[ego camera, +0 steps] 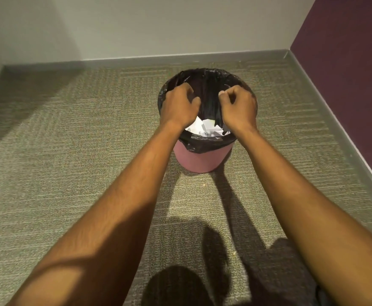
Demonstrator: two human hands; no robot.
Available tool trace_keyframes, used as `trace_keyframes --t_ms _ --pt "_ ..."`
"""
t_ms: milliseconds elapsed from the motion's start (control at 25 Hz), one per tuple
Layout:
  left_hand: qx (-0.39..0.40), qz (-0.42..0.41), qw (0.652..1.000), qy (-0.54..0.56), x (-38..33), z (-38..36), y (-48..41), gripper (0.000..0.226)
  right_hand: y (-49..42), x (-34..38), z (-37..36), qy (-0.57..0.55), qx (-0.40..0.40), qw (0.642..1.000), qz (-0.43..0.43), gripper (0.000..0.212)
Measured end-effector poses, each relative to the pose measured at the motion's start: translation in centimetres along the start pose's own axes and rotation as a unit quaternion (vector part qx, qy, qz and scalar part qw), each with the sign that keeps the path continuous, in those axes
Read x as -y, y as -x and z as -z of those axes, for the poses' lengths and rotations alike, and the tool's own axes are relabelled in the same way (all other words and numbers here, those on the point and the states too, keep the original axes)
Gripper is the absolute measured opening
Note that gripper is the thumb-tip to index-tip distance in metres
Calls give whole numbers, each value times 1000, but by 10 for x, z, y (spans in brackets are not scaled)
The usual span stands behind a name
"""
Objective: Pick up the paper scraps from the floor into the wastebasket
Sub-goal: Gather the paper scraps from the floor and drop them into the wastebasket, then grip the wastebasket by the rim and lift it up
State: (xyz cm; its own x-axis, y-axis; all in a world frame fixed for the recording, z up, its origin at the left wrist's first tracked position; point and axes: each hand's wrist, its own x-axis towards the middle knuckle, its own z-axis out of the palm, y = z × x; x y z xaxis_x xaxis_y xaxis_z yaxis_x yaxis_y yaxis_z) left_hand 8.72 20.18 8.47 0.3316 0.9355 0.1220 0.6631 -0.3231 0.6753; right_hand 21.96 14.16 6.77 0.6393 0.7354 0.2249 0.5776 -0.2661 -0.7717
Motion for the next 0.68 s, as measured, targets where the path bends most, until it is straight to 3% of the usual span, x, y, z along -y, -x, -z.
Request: trace_keyframes --t_ms 280,520,680 --pt "-95 -31 991 -91 24 5 7 27 2 -24 20 49 -21 999 1 7" --pt "-87 -72 973 -203 35 -8 8 34 9 -32 22 128 -13 990 55 7" --pt "-76 -88 973 -200 43 -14 6 31 20 -47 20 164 13 981 107 9"
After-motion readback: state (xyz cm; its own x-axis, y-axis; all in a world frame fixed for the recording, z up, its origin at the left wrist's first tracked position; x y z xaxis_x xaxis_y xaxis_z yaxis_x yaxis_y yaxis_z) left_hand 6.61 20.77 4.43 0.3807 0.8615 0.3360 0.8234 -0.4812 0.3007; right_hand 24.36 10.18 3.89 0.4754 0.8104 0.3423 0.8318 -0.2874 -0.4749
